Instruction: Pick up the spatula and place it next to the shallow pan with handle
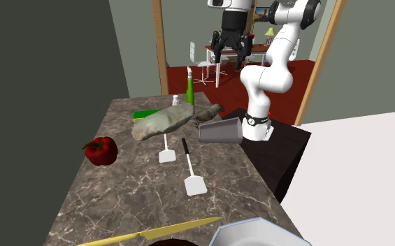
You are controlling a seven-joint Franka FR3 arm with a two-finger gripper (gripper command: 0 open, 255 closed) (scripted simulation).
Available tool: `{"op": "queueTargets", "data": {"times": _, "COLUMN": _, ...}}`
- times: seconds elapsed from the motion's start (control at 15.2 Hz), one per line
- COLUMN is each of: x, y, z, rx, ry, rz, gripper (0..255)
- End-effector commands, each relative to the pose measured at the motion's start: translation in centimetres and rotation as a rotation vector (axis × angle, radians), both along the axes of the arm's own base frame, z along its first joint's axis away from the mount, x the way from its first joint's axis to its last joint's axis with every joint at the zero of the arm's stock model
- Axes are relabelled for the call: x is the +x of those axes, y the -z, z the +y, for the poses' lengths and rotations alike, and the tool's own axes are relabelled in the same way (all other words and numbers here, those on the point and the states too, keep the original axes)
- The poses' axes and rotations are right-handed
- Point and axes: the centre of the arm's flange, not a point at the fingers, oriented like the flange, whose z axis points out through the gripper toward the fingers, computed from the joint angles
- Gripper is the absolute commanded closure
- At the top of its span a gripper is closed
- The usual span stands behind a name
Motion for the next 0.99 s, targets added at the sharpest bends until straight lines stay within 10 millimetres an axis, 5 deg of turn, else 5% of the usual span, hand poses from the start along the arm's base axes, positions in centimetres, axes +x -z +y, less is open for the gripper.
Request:
{"op": "queueTargets", "data": {"times": 0.0, "x": 0.0, "y": 0.0, "z": 0.0, "rx": 0.0, "ry": 0.0, "rz": 0.0, "gripper": 0}}
{"op": "queueTargets", "data": {"times": 0.92, "x": 10.0, "y": 12.9, "z": -9.4, "rx": -0.004, "ry": -0.524, "rz": 0.067, "gripper": 0}}
